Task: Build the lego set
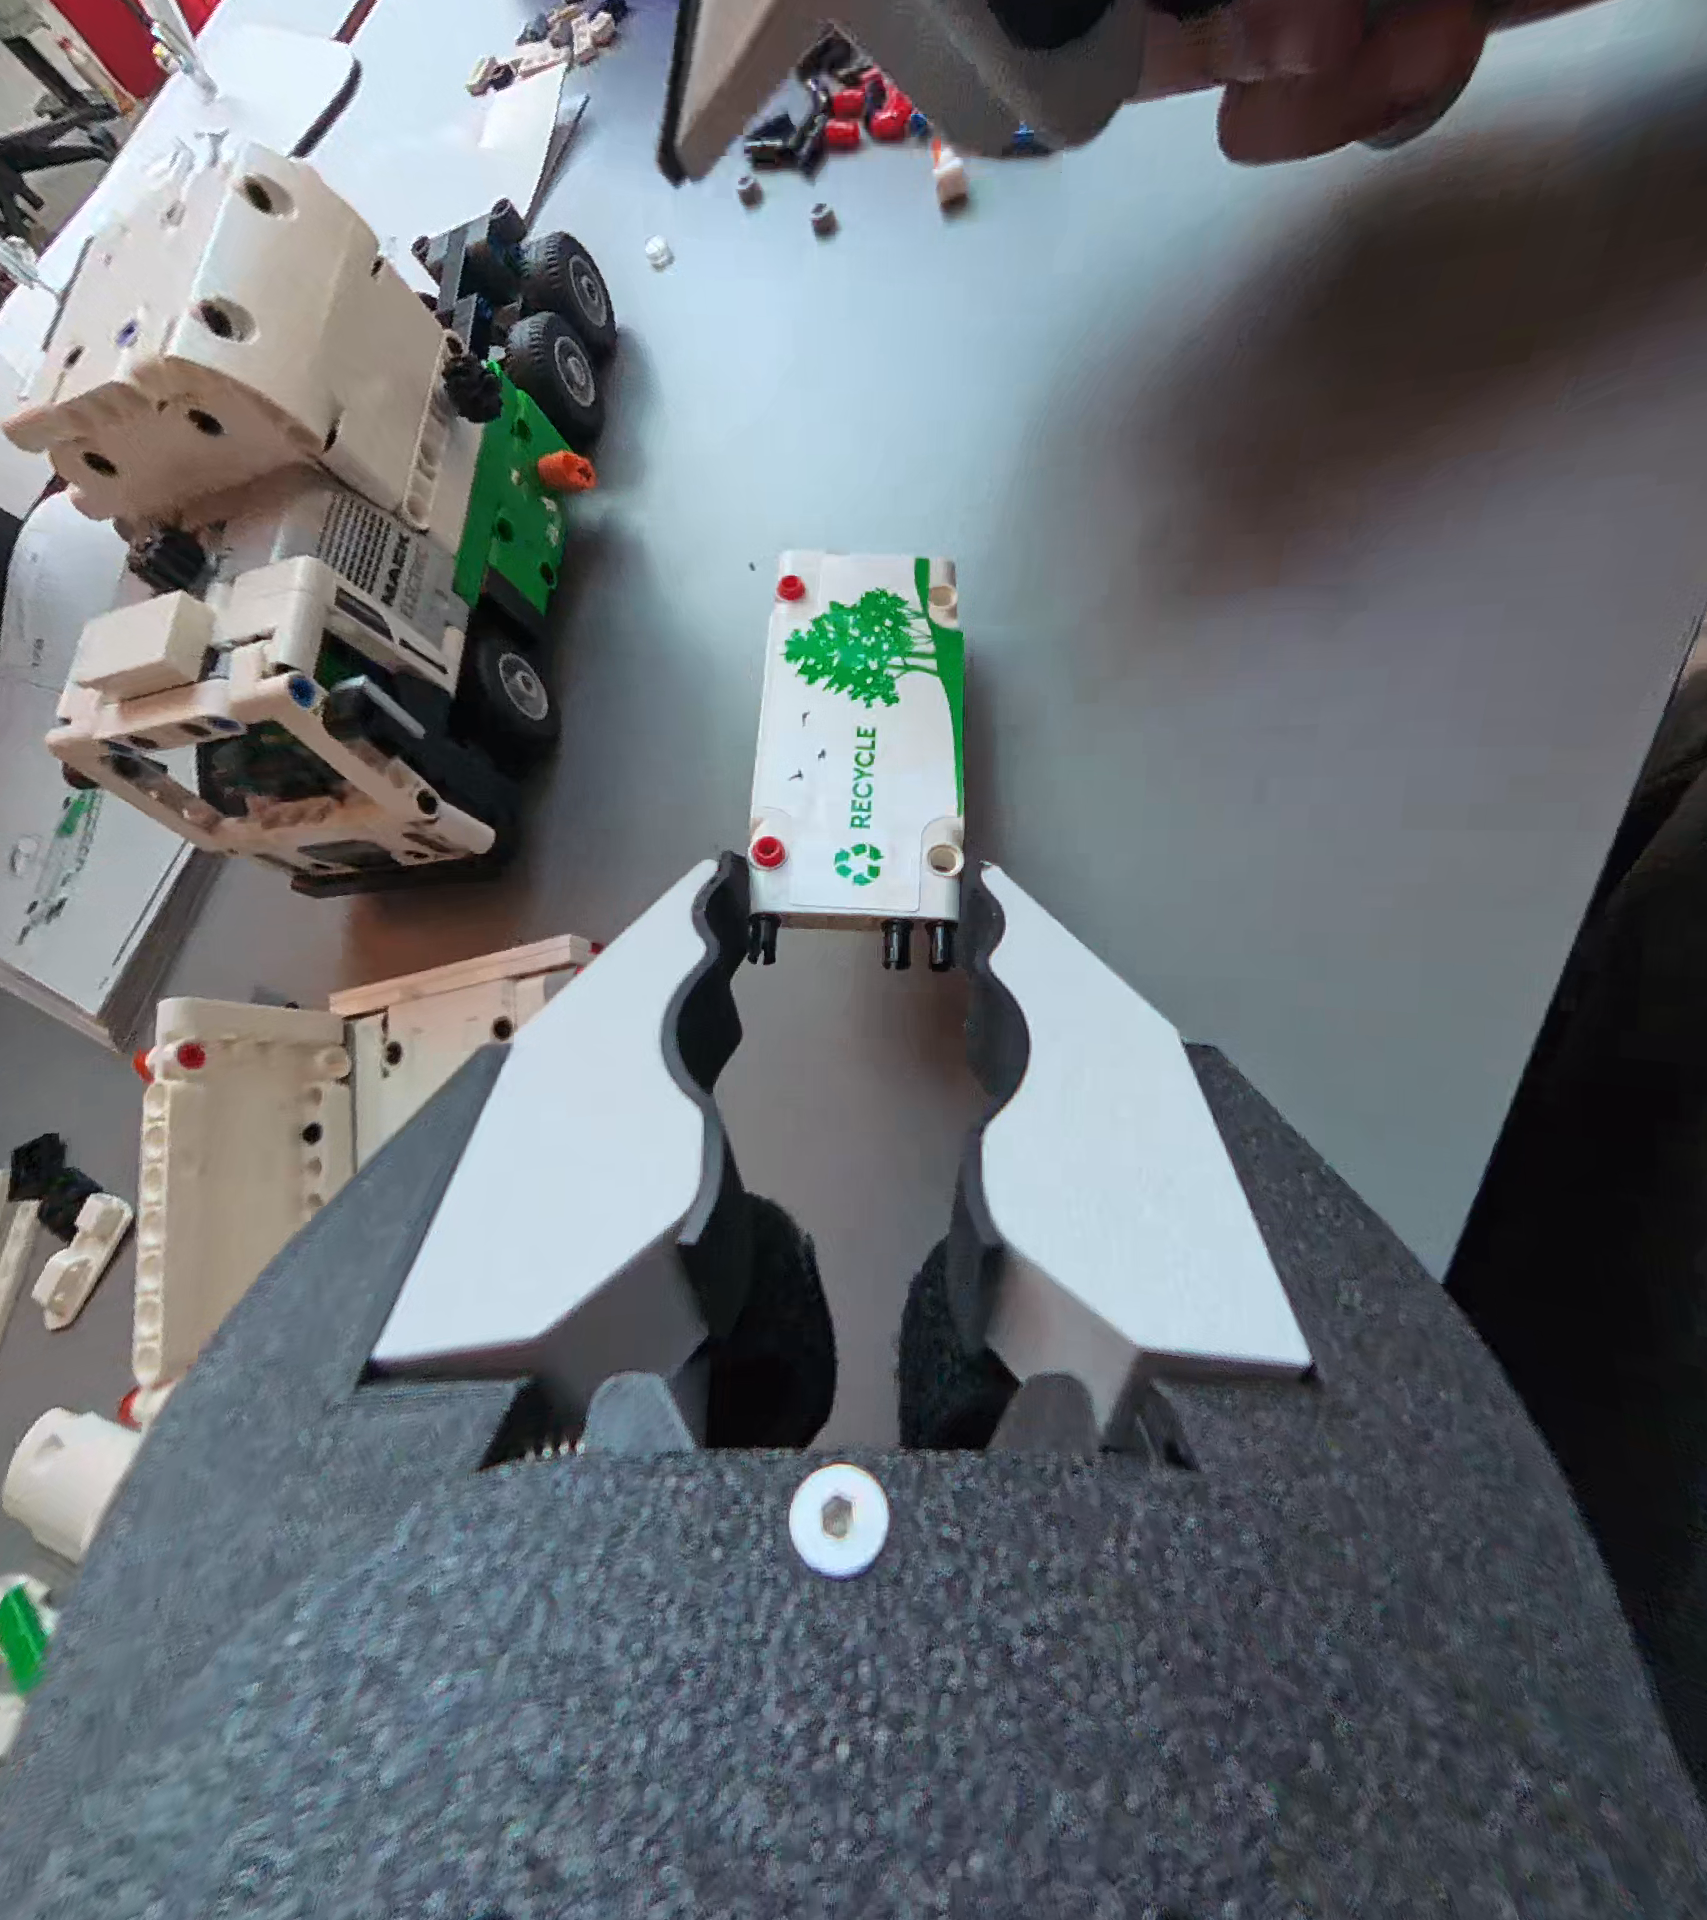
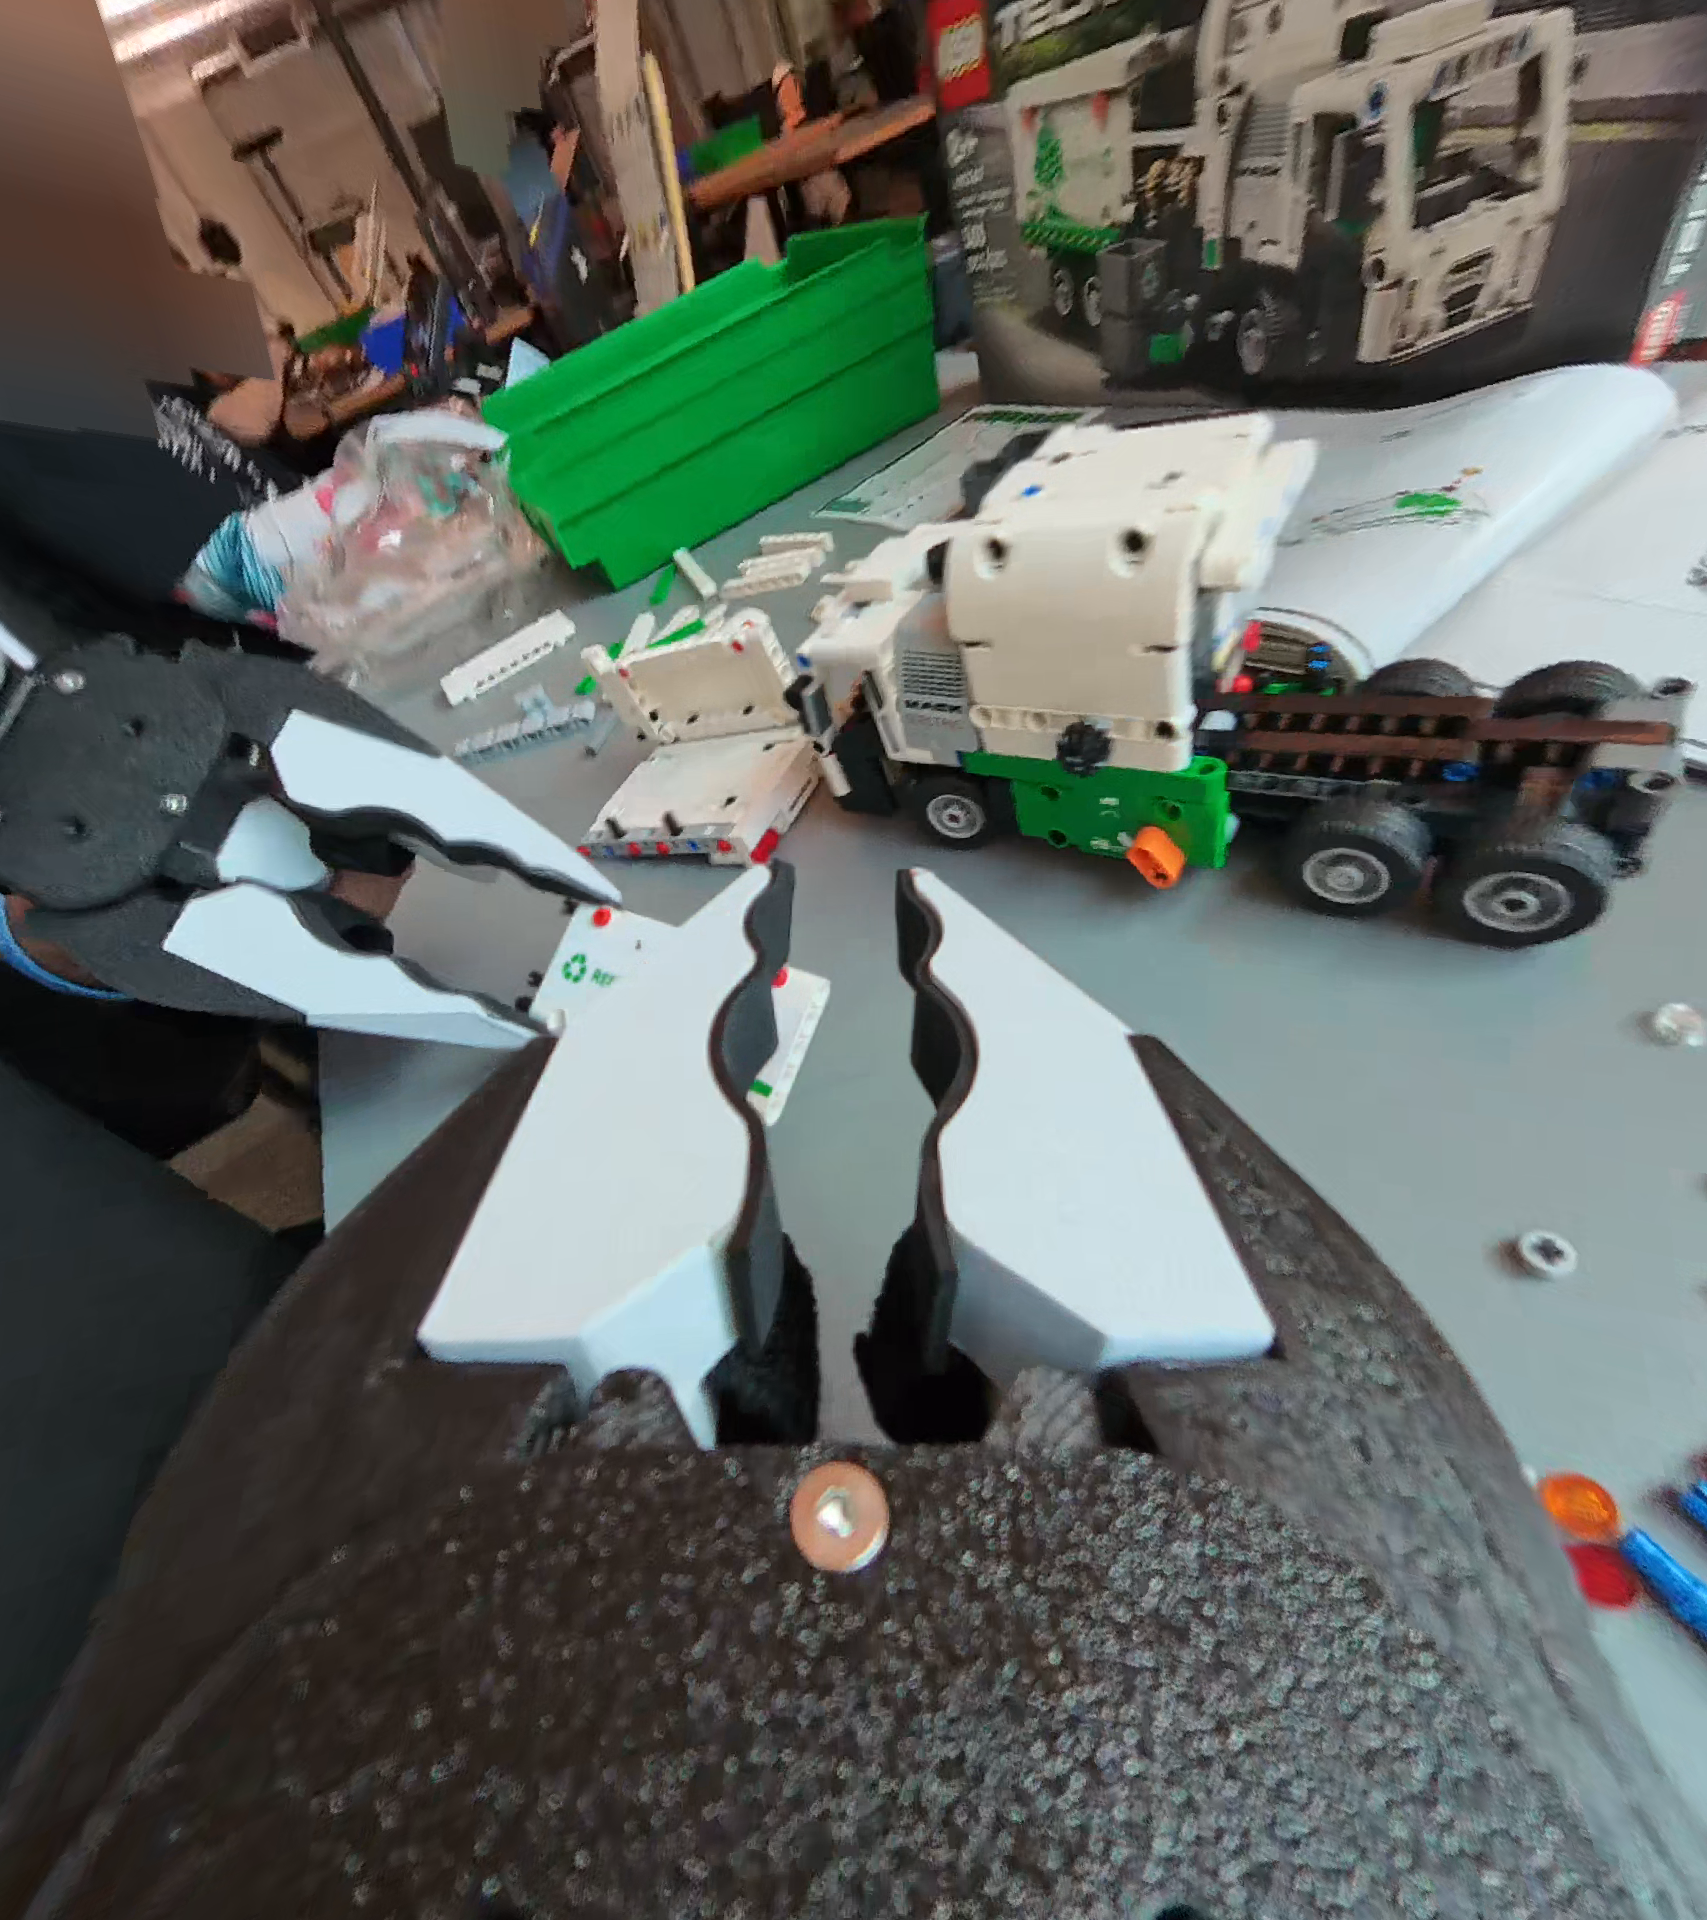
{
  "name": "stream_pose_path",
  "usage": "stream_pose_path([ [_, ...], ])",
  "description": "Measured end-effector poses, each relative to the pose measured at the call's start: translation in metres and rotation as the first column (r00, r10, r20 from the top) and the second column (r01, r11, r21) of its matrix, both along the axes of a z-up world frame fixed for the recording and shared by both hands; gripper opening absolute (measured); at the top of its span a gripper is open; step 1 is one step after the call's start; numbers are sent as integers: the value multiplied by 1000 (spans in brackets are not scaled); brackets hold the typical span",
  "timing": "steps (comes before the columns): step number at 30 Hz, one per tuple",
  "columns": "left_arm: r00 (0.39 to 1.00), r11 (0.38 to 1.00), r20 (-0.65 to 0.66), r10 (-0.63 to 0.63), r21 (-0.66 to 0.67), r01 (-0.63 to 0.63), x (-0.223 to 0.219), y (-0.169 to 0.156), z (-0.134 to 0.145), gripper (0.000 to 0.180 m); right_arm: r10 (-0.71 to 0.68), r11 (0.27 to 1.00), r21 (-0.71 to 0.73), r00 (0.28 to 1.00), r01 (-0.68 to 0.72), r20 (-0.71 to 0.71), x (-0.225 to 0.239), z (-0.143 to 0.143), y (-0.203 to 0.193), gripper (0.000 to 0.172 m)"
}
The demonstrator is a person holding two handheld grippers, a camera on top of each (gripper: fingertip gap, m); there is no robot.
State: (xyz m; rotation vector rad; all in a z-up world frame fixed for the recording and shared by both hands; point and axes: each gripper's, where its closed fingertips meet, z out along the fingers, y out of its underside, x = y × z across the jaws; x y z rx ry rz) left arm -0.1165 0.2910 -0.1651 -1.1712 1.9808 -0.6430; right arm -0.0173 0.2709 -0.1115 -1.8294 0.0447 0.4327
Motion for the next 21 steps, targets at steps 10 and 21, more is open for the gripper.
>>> stream_pose_path([
  [10, 997, 989, -76, -26, -150, 14, 21, 8, -1, 39, -381, 924, 68, 907, 375, 178, 83, 19, 6, 26],
  [21, 987, 970, -126, -97, -232, 66, 43, -6, -9, 39, -456, 889, 173, 856, 425, 244, 111, 18, 4, 23],
])
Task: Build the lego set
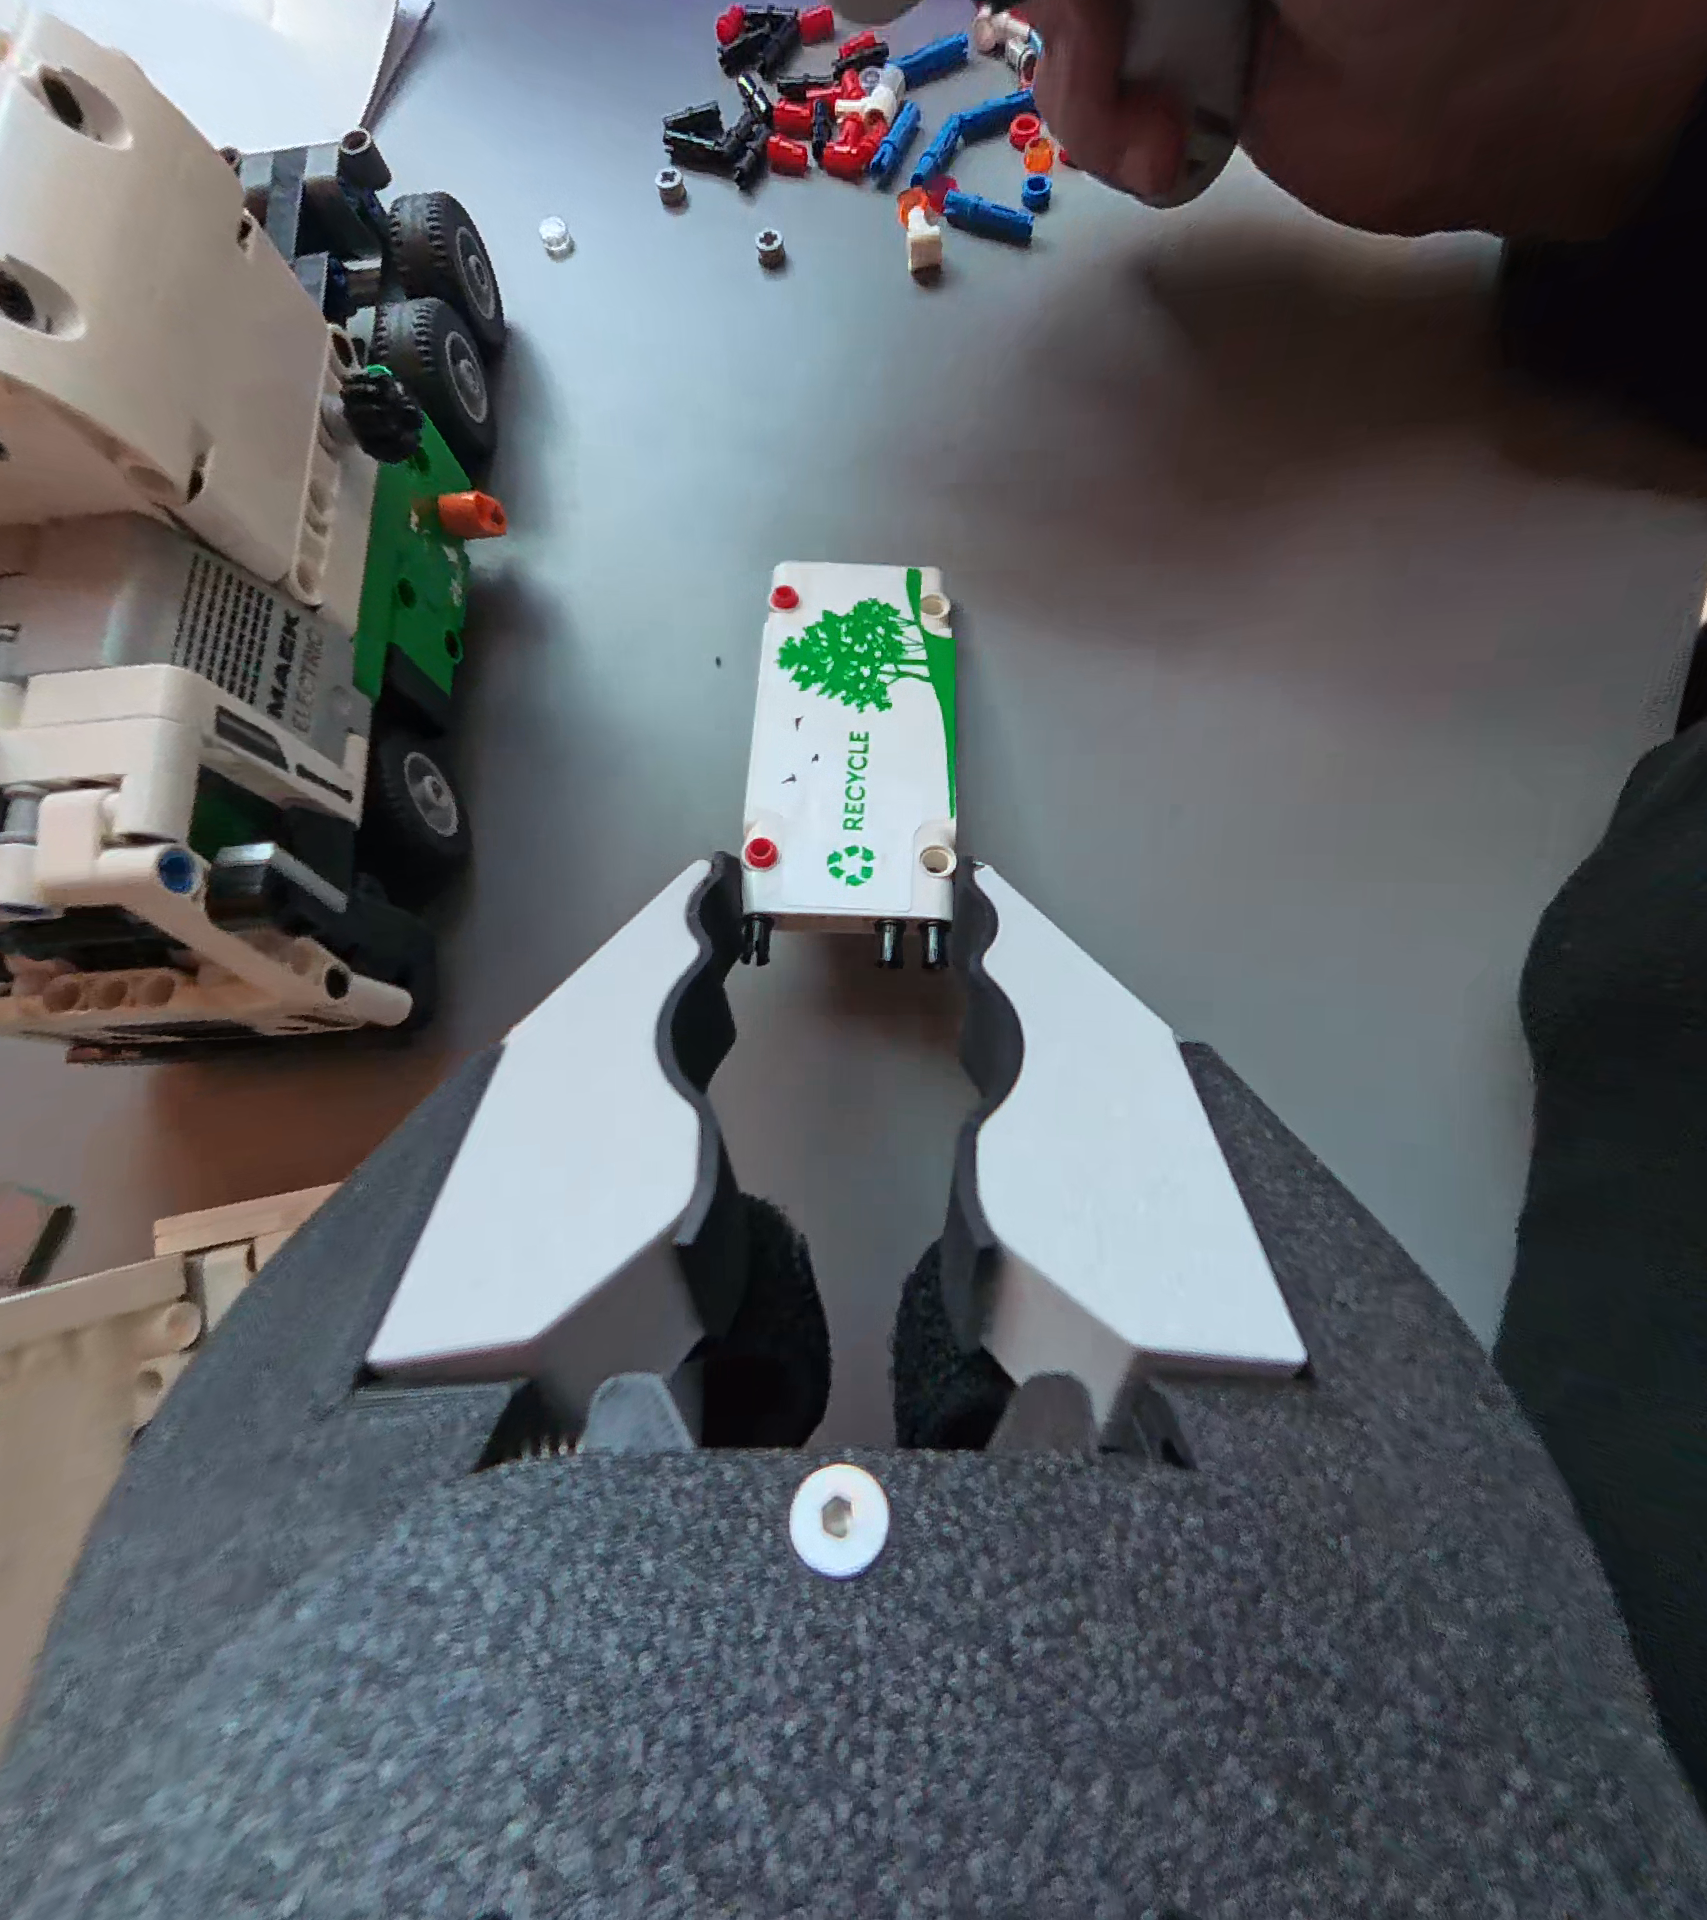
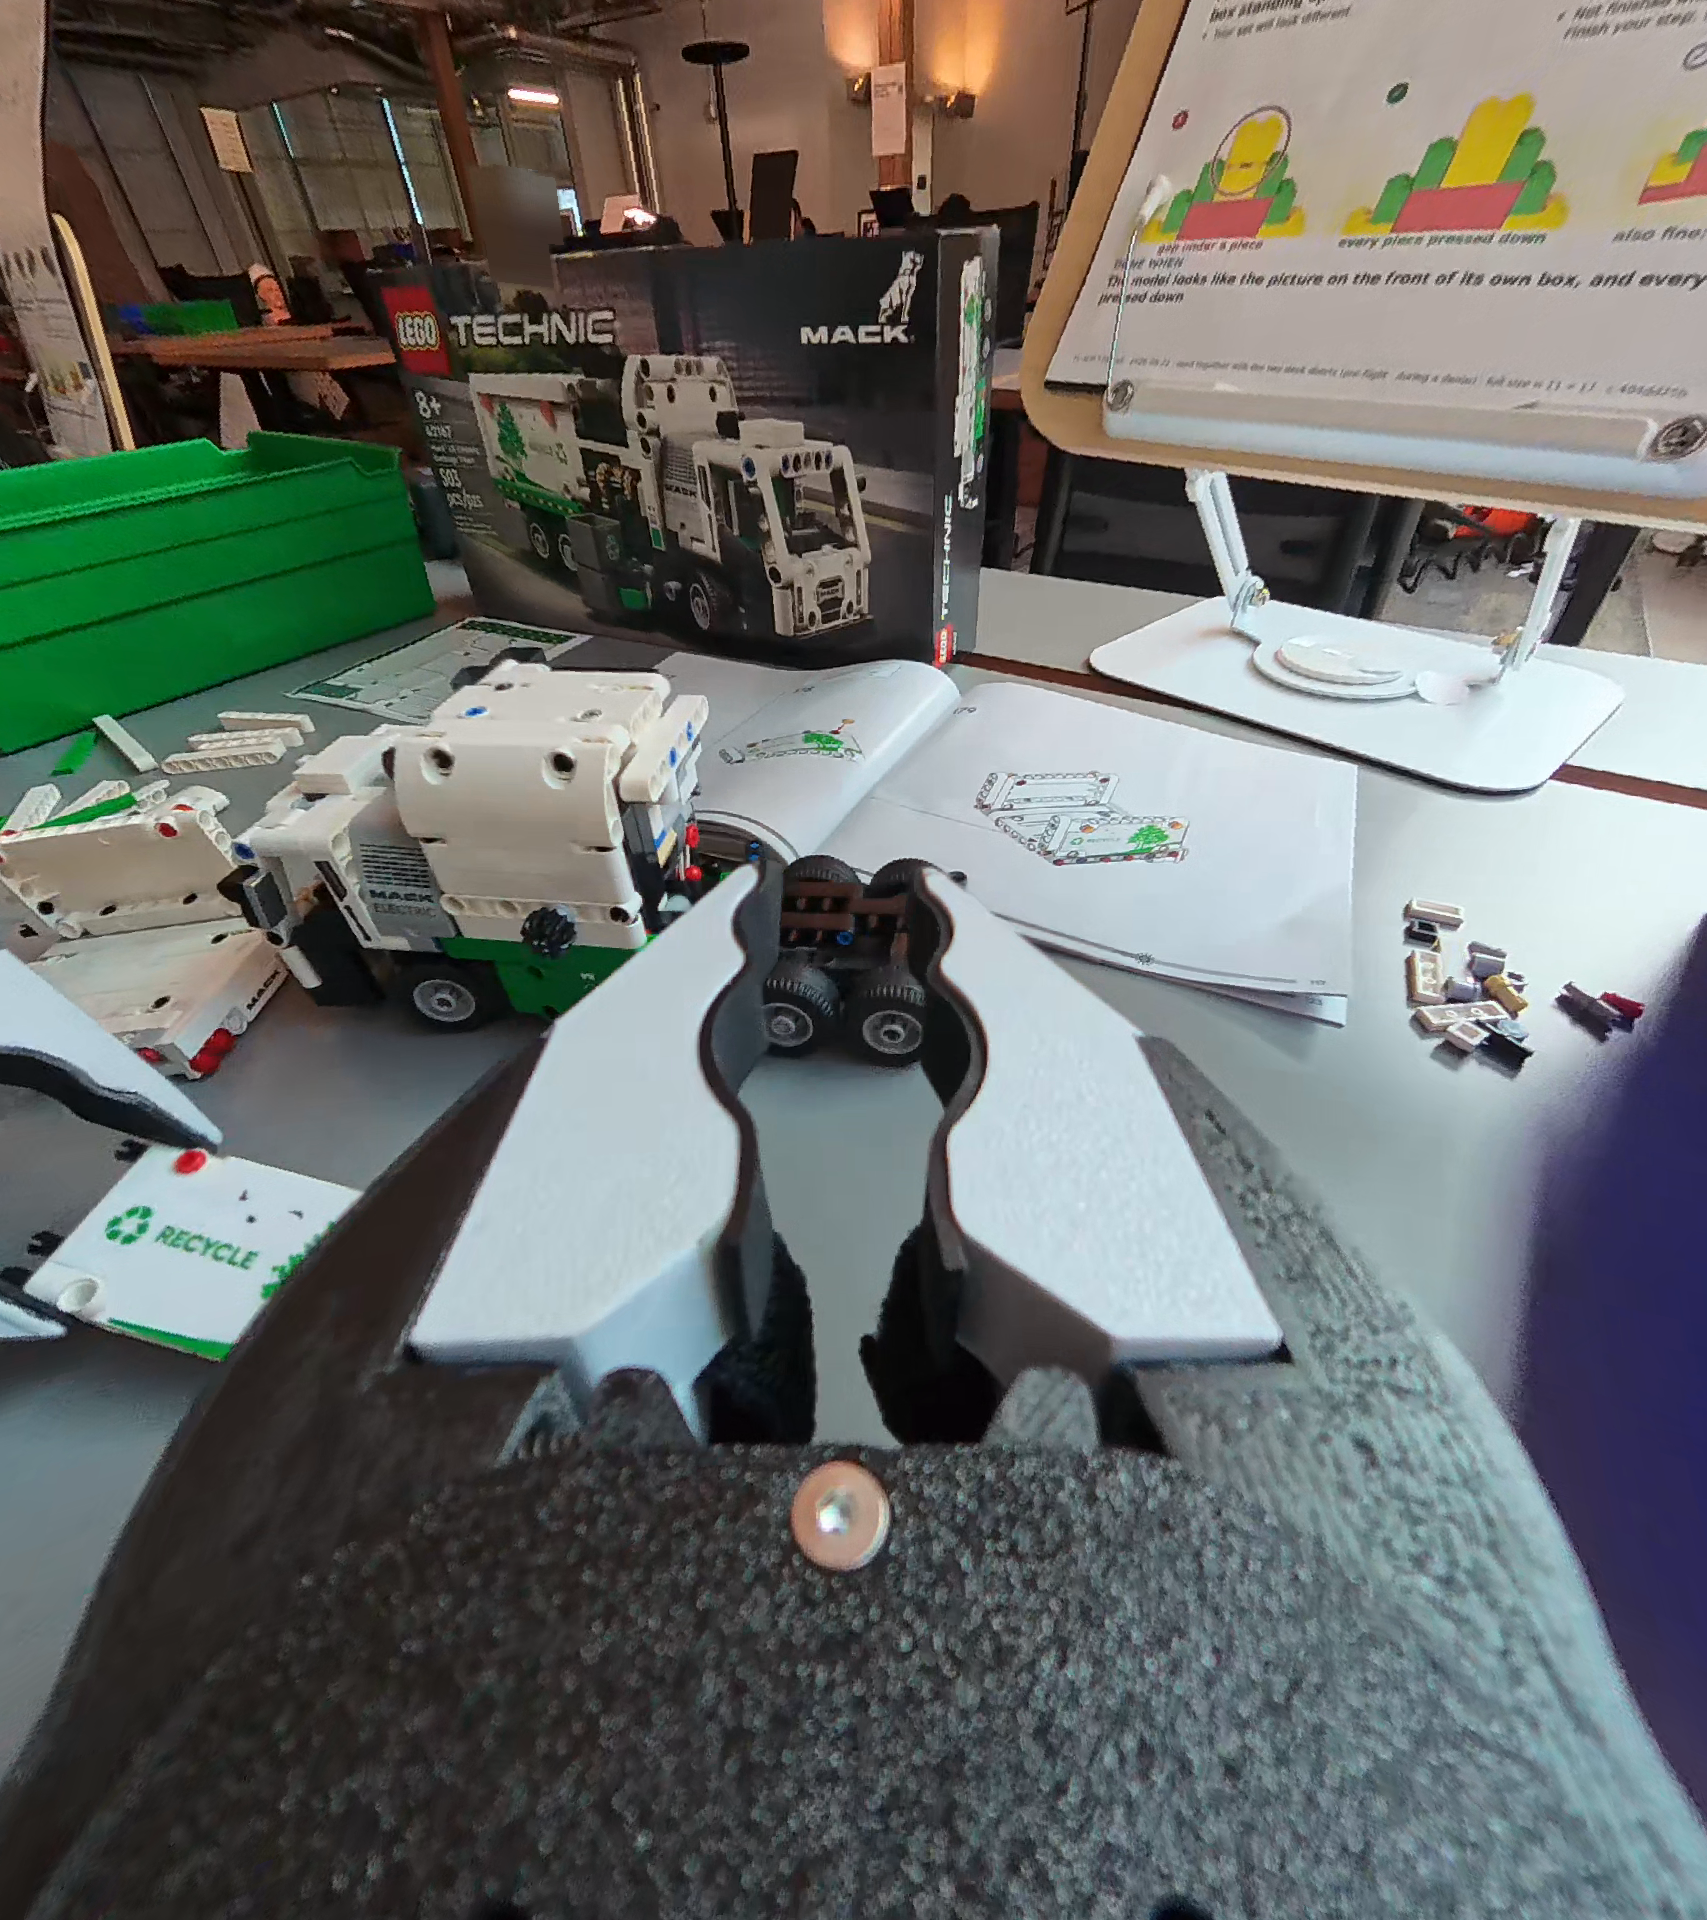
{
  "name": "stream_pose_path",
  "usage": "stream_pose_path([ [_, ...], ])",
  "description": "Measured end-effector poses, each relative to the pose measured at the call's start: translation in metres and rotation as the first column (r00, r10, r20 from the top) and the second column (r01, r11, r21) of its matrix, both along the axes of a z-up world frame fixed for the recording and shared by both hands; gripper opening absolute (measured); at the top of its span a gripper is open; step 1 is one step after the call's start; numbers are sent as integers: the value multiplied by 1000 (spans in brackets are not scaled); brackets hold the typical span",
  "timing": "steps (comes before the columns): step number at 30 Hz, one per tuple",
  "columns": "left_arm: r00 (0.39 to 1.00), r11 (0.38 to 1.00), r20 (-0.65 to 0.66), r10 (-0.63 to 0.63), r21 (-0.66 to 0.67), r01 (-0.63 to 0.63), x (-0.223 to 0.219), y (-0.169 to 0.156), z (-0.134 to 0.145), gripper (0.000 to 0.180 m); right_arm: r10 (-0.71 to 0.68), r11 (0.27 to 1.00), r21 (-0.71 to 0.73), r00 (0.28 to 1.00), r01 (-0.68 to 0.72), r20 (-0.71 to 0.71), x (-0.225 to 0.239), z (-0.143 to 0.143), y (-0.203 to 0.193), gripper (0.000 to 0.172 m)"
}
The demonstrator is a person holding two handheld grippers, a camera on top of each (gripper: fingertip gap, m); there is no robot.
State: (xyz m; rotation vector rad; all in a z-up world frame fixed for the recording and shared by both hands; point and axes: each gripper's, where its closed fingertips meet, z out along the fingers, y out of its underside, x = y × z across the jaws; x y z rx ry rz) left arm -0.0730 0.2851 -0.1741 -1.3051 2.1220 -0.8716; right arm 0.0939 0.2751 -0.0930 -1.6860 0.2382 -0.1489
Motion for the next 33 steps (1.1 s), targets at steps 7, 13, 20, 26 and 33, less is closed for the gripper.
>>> stream_pose_path([
  [7, 998, 998, -62, 20, -55, -23, 4, 2, -7, 39, 27, 999, -31, 999, -28, -31, -4, -8, 5, 20],
  [13, 995, 994, -99, 12, -108, -23, -3, -10, -9, 39, -13, 998, -58, 1000, 13, -8, -2, -9, -5, 16],
  [20, 990, 993, -121, -76, -98, 64, -4, -42, -16, 39, -220, 904, -363, 973, 228, 63, 36, -25, -104, 17],
  [26, 982, 985, -110, -152, -96, 142, -2, -52, -16, 39, -211, 867, -482, 969, 126, -126, 20, -54, -173, 26],
  [33, 980, 983, -96, -176, -65, 171, -1, -51, -17, 39, -67, 856, -516, 992, 1, -108, -12, -76, -141, 24],
])
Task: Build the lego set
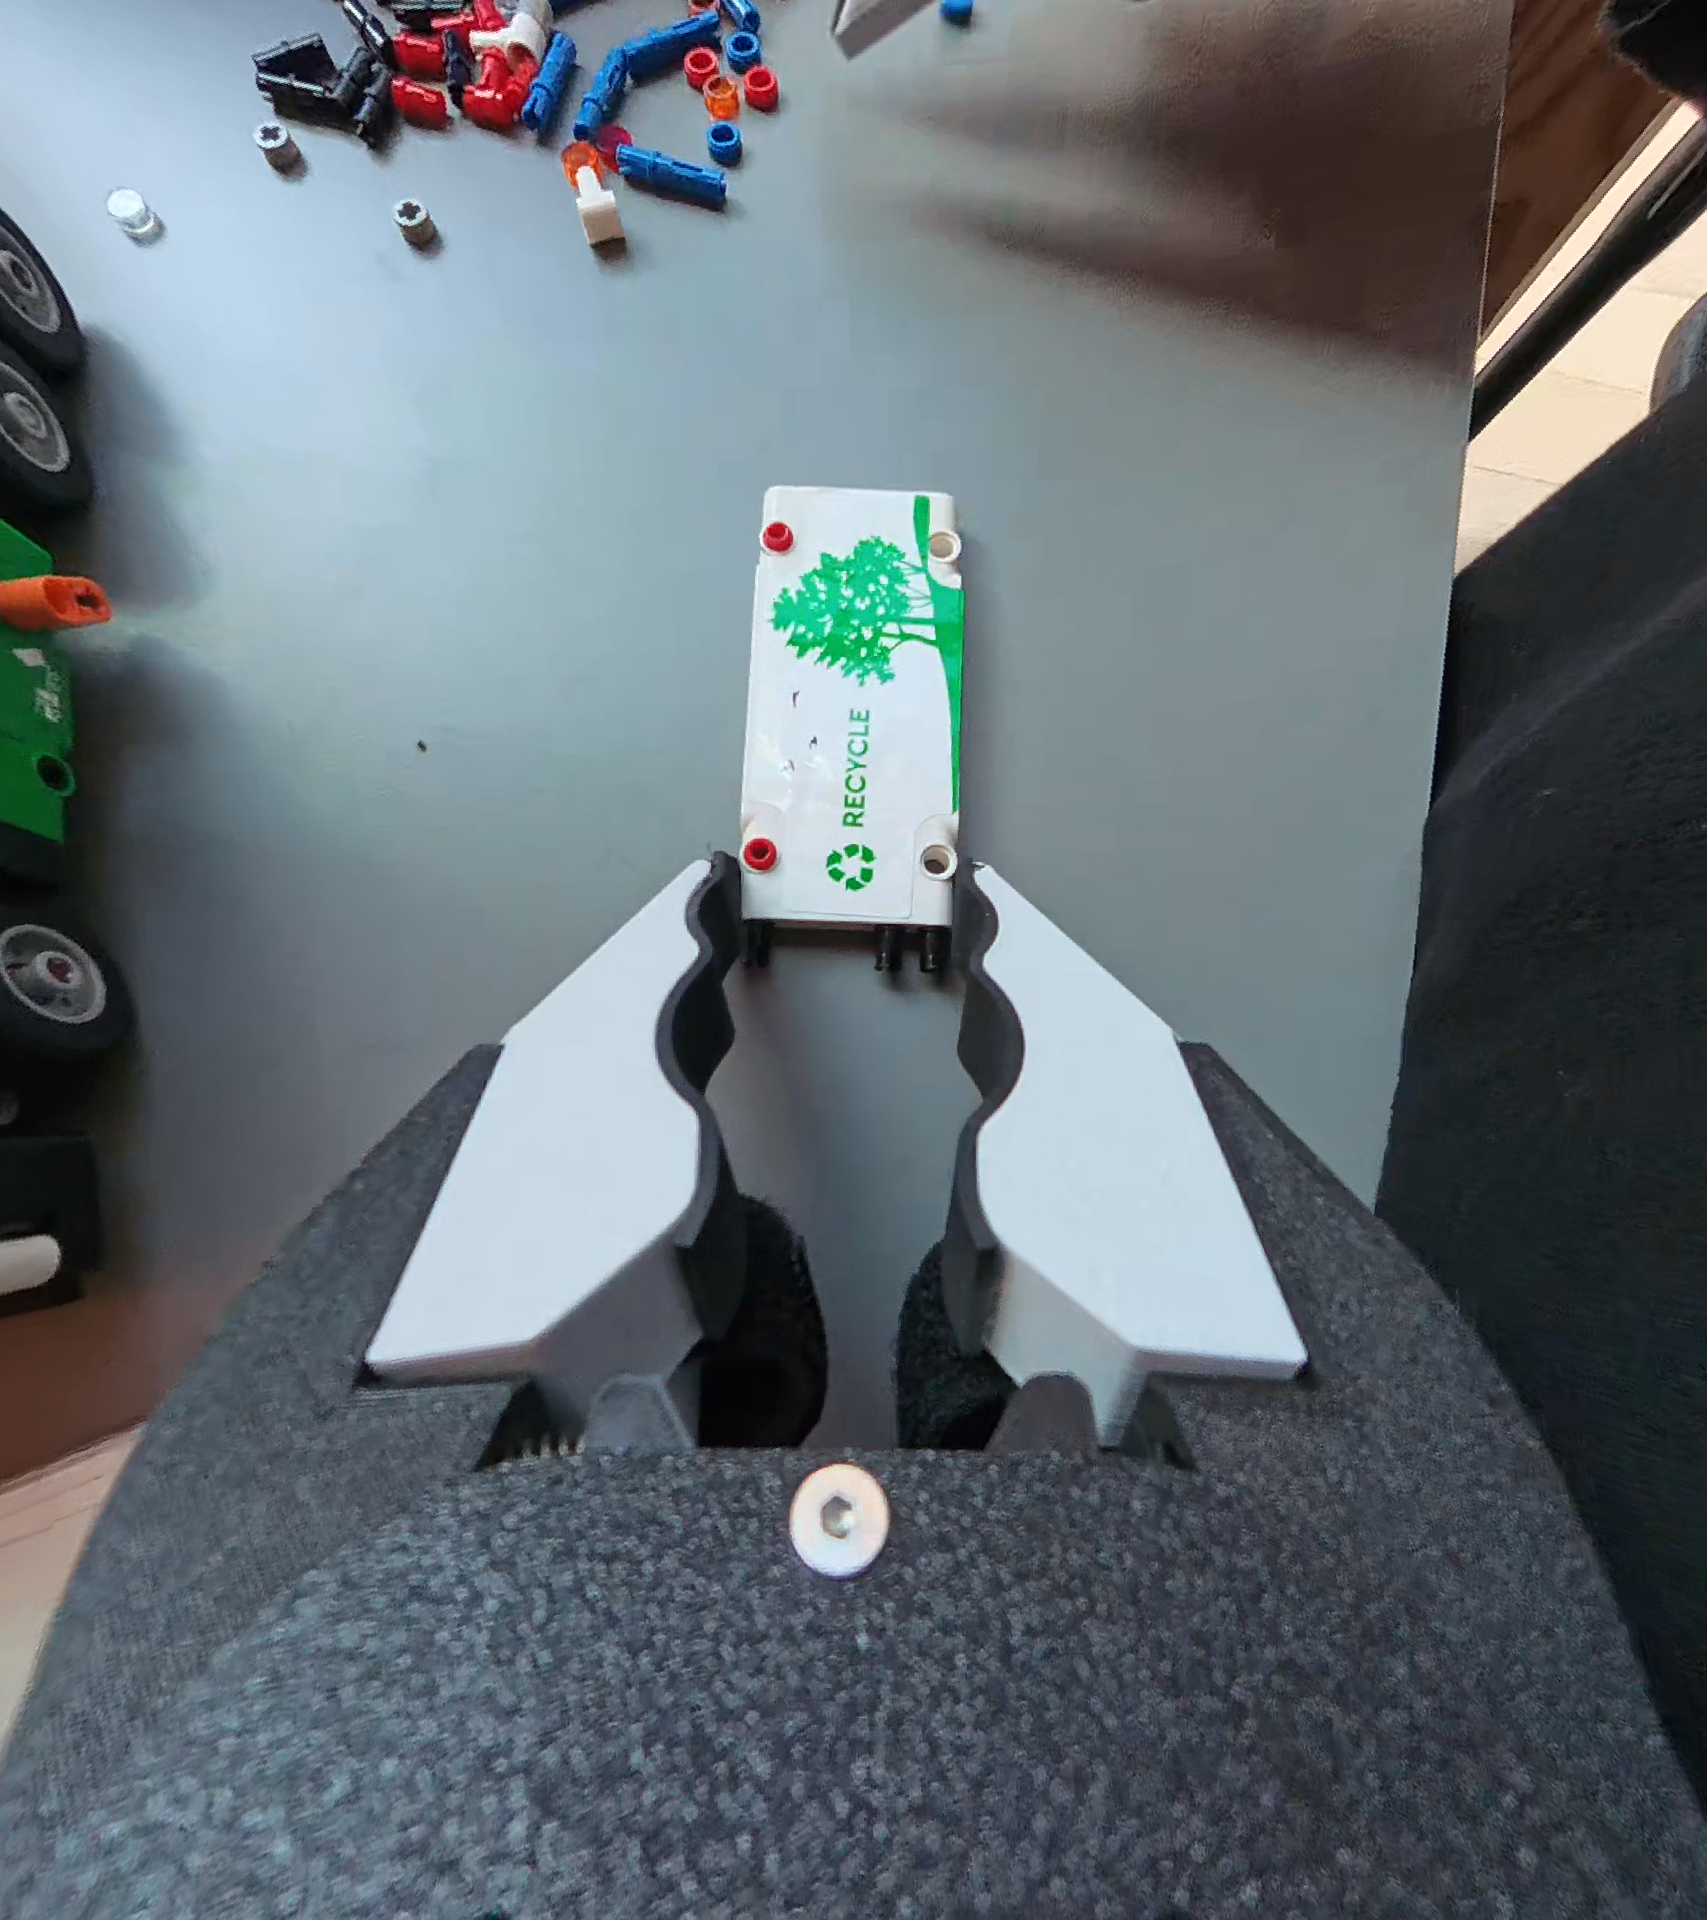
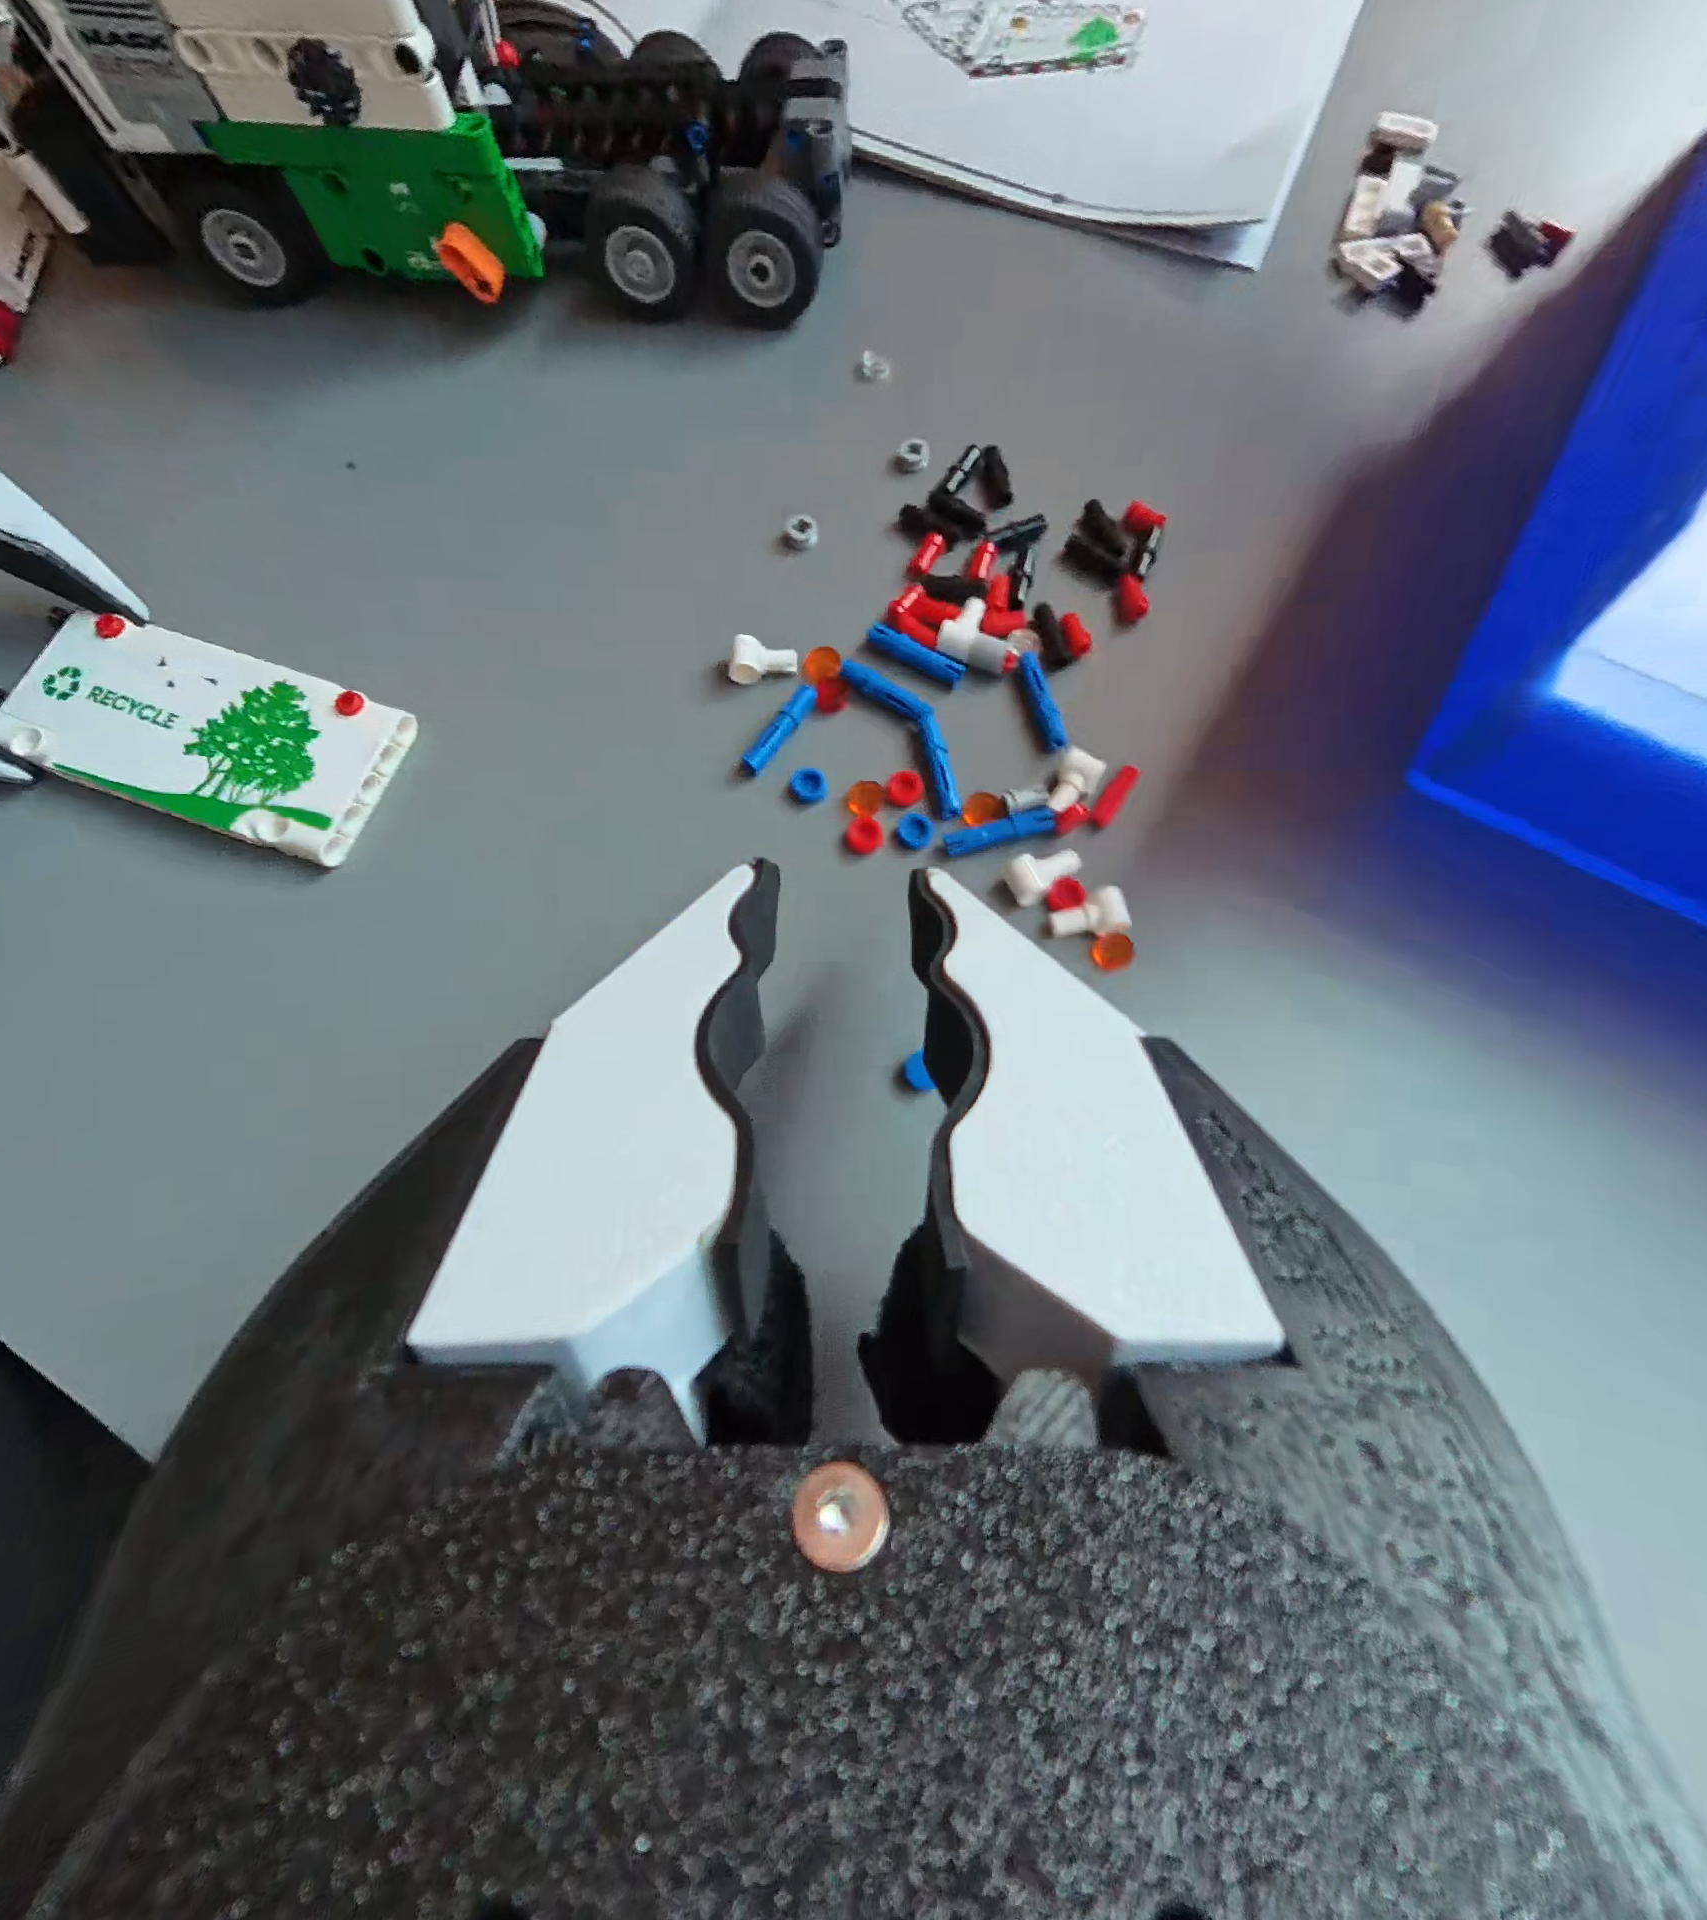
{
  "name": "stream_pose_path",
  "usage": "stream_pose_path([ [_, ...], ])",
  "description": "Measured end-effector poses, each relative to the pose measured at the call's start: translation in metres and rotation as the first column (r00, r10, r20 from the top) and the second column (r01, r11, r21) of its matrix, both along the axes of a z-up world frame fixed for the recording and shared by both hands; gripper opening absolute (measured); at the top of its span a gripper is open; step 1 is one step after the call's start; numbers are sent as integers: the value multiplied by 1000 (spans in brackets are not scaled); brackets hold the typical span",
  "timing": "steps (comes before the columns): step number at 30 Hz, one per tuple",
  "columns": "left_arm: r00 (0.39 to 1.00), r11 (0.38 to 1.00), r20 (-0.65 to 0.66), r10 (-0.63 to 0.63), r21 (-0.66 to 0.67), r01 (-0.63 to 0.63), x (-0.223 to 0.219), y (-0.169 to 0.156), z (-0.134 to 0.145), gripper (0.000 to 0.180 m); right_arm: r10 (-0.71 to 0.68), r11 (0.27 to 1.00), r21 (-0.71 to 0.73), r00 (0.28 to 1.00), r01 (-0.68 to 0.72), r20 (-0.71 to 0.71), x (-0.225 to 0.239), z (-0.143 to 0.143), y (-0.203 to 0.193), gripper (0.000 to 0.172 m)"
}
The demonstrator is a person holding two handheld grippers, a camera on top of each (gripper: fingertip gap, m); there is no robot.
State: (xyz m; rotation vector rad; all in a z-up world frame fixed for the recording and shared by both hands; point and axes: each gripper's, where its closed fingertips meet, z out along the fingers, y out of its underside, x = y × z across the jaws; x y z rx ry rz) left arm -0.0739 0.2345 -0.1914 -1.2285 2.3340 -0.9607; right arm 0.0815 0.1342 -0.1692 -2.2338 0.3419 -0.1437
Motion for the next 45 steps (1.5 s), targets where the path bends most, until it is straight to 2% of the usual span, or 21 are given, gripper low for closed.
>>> stream_pose_path([
  [5, 1000, 1000, -5, 12, 5, -12, -8, 8, 0, 40, 76, 997, -28, 995, -74, 60, 2, -4, 41, 18],
  [10, 999, 999, -8, 39, 0, -39, -14, 15, 0, 39, 110, 993, -45, 993, -108, 47, 9, -6, 60, 15],
  [17, 999, 998, -4, 48, -29, -48, -12, 18, 0, 39, 229, 970, -103, 971, -222, 65, 13, -10, 66, 12],
  [25, 998, 998, -12, 55, -39, -56, -9, 20, 1, 39, 431, 882, -230, 901, -412, 39, 11, -17, 60, 15],
  [30, 998, 997, -17, 65, -49, -66, -8, 21, 1, 39, 464, 863, -218, 886, -455, -12, 11, -21, 64, 9],
  [37, 997, 997, -27, 69, -35, -70, -10, 26, 1, 39, 477, 862, -198, 879, -467, 6, 9, -16, 66, 6],
  [40, 996, 995, -41, 79, -57, -81, -14, 30, 2, 39, 525, 849, -93, 851, -520, 30, -16, 13, 78, 6],
  [42, 995, 995, -43, 85, -56, -87, -16, 33, 2, 39, 616, 787, -15, 788, -616, -23, -60, 27, 89, 6],
  [45, 995, 996, -45, 88, -30, -90, -20, 36, 1, 39, 696, 710, -140, 718, -690, -3, -100, 3, 97, 6],
])
